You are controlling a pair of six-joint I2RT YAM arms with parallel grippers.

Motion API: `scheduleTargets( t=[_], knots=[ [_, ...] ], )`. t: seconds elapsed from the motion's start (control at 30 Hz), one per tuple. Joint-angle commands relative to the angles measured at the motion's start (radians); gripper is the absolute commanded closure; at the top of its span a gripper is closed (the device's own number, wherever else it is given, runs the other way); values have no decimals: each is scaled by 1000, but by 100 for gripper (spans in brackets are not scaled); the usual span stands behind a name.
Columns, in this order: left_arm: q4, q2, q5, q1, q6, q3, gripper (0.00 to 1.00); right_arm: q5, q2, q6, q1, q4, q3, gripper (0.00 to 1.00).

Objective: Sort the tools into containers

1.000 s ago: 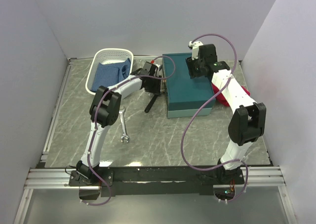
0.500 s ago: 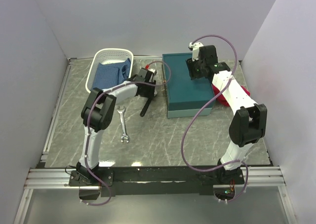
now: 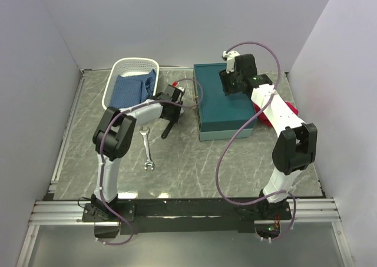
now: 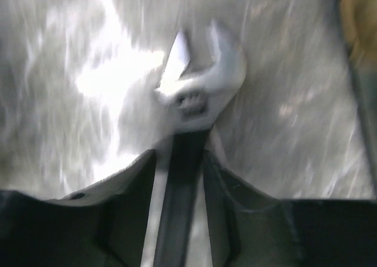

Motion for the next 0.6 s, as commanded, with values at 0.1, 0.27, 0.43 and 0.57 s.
scheduleTargets(
  t=[0.1,0.27,0.43,0.57],
  knots=[
    [-126,194,87,-6,34,56,92,12,-20,-9,18,21,27,44],
    [-154,150,289,42,77,10,99,26,-31,-17,18,29,21,44],
    [-97,6,438,114,79,-89,99,14,-31,-8,18,32,30,44],
    [-83,-45,549,163,111,-89,99,11,-17,-6,23,32,47,44]
  ],
)
